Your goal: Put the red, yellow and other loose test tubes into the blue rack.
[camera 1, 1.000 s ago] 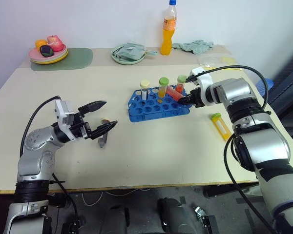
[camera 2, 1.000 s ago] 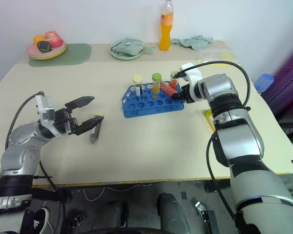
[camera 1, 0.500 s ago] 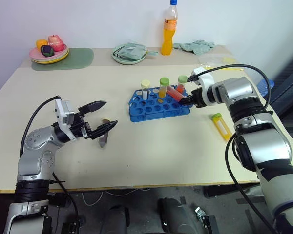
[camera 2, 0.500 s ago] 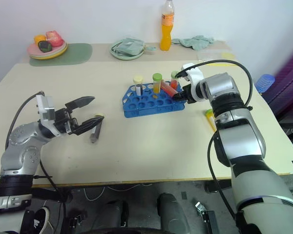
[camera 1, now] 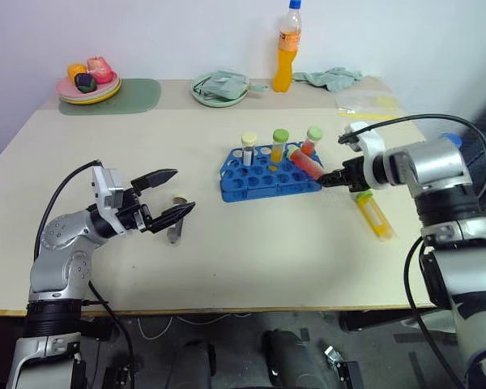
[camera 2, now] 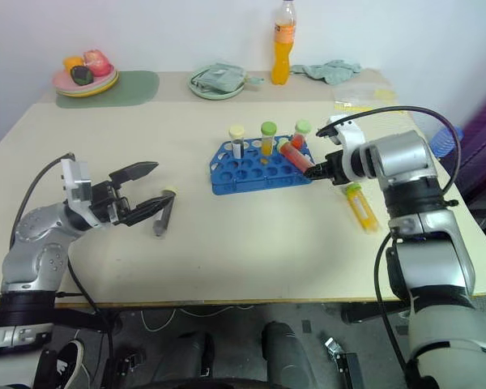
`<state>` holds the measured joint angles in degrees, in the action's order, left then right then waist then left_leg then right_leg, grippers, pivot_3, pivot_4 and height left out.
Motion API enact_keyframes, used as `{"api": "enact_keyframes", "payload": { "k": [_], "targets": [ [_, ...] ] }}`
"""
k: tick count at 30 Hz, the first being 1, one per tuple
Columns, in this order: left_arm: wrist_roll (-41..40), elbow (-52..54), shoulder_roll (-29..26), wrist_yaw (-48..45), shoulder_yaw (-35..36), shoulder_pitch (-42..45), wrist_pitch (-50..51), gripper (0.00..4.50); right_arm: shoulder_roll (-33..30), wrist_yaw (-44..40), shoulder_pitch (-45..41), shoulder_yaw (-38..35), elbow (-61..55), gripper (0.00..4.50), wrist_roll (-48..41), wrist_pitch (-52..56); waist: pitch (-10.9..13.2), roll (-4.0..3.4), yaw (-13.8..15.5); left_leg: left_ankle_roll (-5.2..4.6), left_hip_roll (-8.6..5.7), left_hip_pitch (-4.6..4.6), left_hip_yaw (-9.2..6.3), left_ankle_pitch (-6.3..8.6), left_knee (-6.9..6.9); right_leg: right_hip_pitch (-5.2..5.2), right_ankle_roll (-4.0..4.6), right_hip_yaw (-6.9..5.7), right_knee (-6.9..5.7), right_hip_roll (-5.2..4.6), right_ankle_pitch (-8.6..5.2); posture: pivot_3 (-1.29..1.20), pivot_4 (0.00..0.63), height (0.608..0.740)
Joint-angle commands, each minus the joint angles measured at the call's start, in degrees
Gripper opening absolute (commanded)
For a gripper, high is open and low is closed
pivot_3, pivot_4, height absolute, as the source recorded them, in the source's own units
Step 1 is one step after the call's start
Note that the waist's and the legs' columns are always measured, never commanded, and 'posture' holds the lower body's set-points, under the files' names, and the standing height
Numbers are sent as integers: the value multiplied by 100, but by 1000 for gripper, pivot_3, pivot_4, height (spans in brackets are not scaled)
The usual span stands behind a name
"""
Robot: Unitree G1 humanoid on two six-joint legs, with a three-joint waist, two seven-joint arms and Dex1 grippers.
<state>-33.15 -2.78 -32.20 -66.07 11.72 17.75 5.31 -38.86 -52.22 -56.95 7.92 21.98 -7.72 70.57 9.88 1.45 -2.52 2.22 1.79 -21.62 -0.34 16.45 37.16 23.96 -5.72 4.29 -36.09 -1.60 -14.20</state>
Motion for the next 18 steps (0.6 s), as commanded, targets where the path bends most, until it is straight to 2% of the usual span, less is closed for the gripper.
{"api": "enact_keyframes", "payload": {
  "k": [1, 9, 14, 18],
  "targets": [
    [-45, 66, 13, -18, 4, 117, -48, 4500, -296, 233, 221, -464, -903, 919, -263, 602, -1, 1, 14, 0, 0, -2, -1, 0, 0, 0, 0, 0, 1, 0, 0, 0, 150, 740],
    [-54, -34, -21, -132, 35, 129, -88, 4500, -963, 430, 981, -981, -2577, 919, -977, 1916, -1, 1, 2, 0, 0, -3, -1, 0, 0, 2, 0, 0, 4, 2, -1, 0, 150, 740],
    [-34, -164, 10, -227, 11, 207, -133, 4500, -1425, 511, 1742, -1179, -3375, 919, -1463, 2184, -2, 4, 12, 0, 1, -4, 0, 0, 1, 1, 0, 1, 6, 3, -2, 0, 150, 740],
    [-49, -224, 50, -247, -3, 262, -128, 4500, -1354, 749, 2169, -1335, -3718, 919, -1822, 2193, -2, 4, 0, 0, 1, -4, 1, 0, 4, 1, 2, 2, 6, 4, -3, 0, 150, 740]
  ]
}}
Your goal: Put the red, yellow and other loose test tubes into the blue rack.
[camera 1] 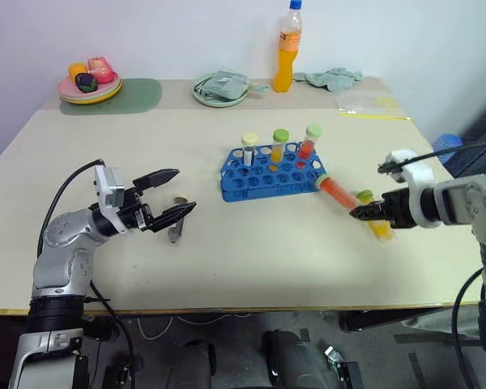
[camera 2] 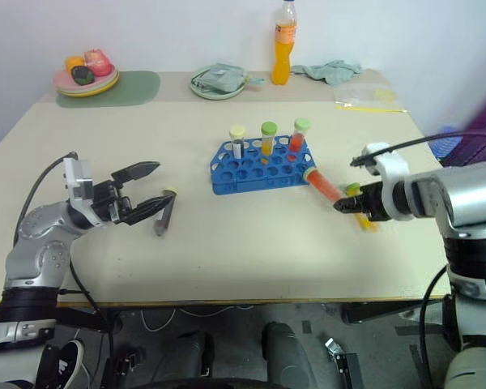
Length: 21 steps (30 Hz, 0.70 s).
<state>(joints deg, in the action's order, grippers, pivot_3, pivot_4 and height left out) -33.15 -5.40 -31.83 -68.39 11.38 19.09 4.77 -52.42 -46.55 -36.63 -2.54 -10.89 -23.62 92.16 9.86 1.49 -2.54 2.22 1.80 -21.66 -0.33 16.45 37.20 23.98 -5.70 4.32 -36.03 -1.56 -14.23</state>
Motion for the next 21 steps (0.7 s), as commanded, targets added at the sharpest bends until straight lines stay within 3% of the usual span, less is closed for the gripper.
{"api": "enact_keyframes", "payload": {
  "k": [1, 6, 10, 17, 21],
  "targets": [
    [-53, 25, 27, -17, 28, 144, -69, 4500, 68, 278, 259, -307, -553, 919, -269, 34, -1, 1, 6, 0, 1, 1, -1, 0, -1, 0, 0, 0, 0, 2, 0, 0, 150, 740],
    [-39, 60, 22, -15, 17, 163, -53, 4500, 378, 763, 1228, -245, -1073, 919, -138, -535, -4, 6, 18, 0, 1, -3, -4, 0, -1, -1, -3, -1, 1, 3, 1, 0, 150, 740],
    [-51, 74, -26, -18, 55, 114, -43, 4500, 493, 1004, 1513, -306, -994, 919, -91, -731, -5, 8, 21, 0, -1, -7, -3, 0, 7, 0, -4, 0, 1, 0, 1, 0, 150, 740],
    [-49, 63, -29, -13, 49, 99, -52, 4500, 360, 1063, 1441, -246, -891, 4313, -247, -657, -5, 8, 16, 0, 0, -5, -3, 0, 6, -1, 1, 0, 1, 3, -2, 0, 150, 740],
    [-30, 16, 12, -26, 24, 102, -97, 4500, 37, 997, 1079, -35, -738, 4416, -303, -545, -5, 8, 15, 0, 0, -5, -3, 0, 7, -1, 1, 0, 2, 2, -2, 0, 150, 740]
  ]
}}
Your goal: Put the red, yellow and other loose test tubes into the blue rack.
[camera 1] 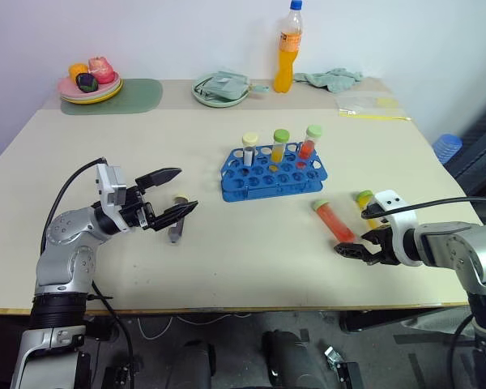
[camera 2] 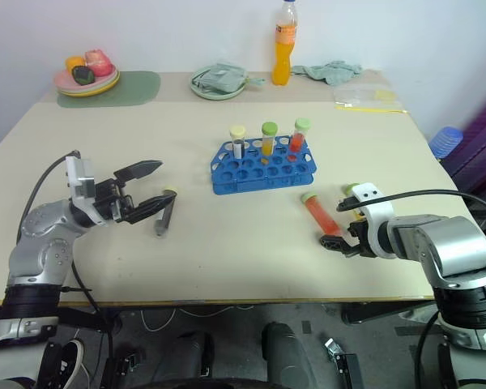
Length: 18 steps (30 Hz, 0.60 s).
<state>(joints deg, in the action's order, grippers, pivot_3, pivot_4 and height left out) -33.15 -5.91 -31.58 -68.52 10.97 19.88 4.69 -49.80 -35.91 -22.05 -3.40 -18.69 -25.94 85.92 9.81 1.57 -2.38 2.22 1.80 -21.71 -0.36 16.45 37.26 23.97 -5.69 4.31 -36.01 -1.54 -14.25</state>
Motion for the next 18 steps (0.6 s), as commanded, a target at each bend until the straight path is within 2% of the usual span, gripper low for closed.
{"api": "enact_keyframes", "payload": {
  "k": [1, 7, 13, 18],
  "targets": [
    [-53, 73, 8, -17, 59, 22, -74, 4500, -252, -93, -557, 101, 124, 4416, -120, 177, 0, 0, -15, 0, 0, 0, 1, 0, 0, 0, 2, 0, 0, 0, -1, 0, 150, 740],
    [-324, 371, 6, -217, -11, -235, 270, 4500, -104, 26, -1695, 698, 1032, 4416, -13, 417, 0, -1, -18, 0, 2, 6, 2, 0, -5, 1, 11, 2, -2, 2, -6, 0, 150, 740],
    [-660, 1000, -247, -412, 12, -698, 825, 4500, 42, 15, -2260, 1334, 1739, 4416, 77, 325, 0, 0, -6, 0, 2, -8, 1, 0, -3, 9, 11, 1, 0, -3, -5, 0, 150, 740],
    [-627, 1141, -186, -241, 104, -873, 737, 4500, 226, -27, -2838, 1828, 2340, 4416, 175, 345, 1, -1, -14, 0, 2, -7, 1, 0, -2, 12, 12, 1, -2, -1, -6, 0, 150, 740]
  ]
}}
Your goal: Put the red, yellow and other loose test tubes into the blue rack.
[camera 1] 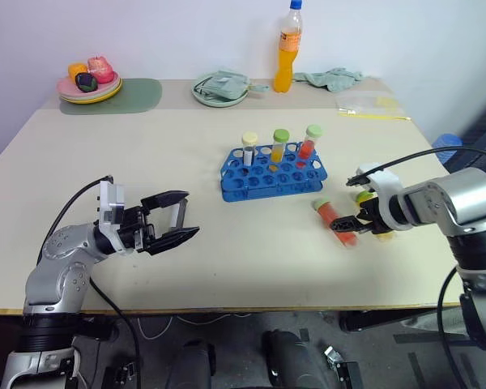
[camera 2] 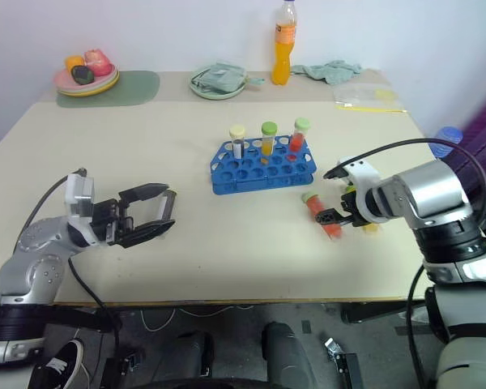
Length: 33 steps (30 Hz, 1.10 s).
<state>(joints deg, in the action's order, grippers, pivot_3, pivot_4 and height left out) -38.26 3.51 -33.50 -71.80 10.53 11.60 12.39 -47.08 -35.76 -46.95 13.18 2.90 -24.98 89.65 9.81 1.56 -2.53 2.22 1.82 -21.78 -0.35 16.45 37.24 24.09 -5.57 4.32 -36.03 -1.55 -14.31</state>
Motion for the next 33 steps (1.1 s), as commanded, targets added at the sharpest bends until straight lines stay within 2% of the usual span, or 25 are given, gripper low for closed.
{"api": "enact_keyframes", "payload": {
  "k": [1, 13, 25, 28, 33],
  "targets": [
    [-108, 220, 26, 111, 147, -73, -49, 4500, 11, -24, -425, 190, 293, 4416, 106, -55, 0, -1, 2, 0, 0, -1, 0, 0, 0, 1, 0, 0, 0, 0, 0, 0, 150, 740],
    [5, 335, 187, 366, 113, -193, -219, 4500, 472, -137, -1366, 991, 1583, 4416, 410, -150, 0, -1, -2, 0, 0, -9, 2, 0, 0, 13, -15, 0, -3, -1, 9, 0, 150, 740],
    [41, 379, 226, 483, 63, -248, -311, 4500, 563, -413, -1331, 1315, 1980, 4416, 646, -566, 0, -1, -1, 0, -1, -21, 0, 0, 3, 21, -16, -2, -2, -1, 10, 0, 150, 740],
    [40, 420, 232, 519, 65, -268, -315, 4500, 570, -446, -1275, 1330, 1951, 3602, 698, -604, -1, -1, -1, 0, -1, -21, 0, 0, 5, 21, -16, -2, -2, -1, 10, 0, 150, 740],
    [55, 416, 228, 553, 58, -257, -340, 4500, 608, -439, -1210, 1249, 1843, 1137, 717, -525, -2, -1, -3, 0, 0, -21, 0, 0, 4, 21, -16, -2, -3, 0, 10, 0, 150, 740]
  ]
}}
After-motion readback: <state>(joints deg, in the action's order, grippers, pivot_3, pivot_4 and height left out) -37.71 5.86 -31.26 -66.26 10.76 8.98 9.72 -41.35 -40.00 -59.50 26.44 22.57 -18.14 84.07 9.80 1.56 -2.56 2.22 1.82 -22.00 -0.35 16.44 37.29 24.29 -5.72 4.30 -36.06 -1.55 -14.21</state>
